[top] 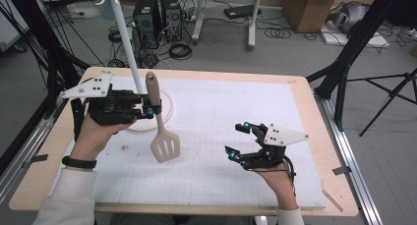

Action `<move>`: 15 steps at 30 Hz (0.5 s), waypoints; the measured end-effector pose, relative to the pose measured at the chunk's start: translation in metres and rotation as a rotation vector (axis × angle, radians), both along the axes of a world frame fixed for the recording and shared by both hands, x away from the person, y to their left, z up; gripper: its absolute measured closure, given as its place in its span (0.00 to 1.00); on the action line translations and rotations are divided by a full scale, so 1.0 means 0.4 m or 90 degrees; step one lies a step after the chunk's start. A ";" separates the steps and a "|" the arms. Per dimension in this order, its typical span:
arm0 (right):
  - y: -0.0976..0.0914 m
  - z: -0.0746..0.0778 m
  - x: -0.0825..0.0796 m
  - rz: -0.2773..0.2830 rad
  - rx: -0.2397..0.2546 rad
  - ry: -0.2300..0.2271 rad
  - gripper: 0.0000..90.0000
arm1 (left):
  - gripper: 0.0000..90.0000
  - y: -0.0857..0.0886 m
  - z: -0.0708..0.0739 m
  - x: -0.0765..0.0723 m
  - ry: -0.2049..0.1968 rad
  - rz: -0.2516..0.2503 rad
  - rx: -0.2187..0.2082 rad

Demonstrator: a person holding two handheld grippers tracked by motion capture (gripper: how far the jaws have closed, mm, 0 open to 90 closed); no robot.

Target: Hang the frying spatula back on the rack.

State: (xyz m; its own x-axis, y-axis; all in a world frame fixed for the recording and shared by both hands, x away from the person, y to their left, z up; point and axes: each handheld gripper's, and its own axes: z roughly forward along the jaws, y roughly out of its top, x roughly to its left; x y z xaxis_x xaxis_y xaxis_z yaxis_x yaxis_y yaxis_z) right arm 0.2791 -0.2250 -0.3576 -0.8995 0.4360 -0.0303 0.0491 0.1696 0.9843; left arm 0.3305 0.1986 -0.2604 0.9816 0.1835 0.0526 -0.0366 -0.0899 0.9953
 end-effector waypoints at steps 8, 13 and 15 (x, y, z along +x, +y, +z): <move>-0.022 -0.029 -0.001 0.000 -0.006 0.013 0.26 | 0.84 0.042 0.035 0.035 -0.004 0.028 -0.006; -0.038 -0.039 0.001 -0.009 0.000 0.013 0.26 | 0.84 0.058 0.058 0.053 -0.002 0.034 -0.009; -0.046 -0.040 0.001 -0.013 0.003 0.014 0.27 | 0.84 0.069 0.074 0.068 0.000 0.040 -0.014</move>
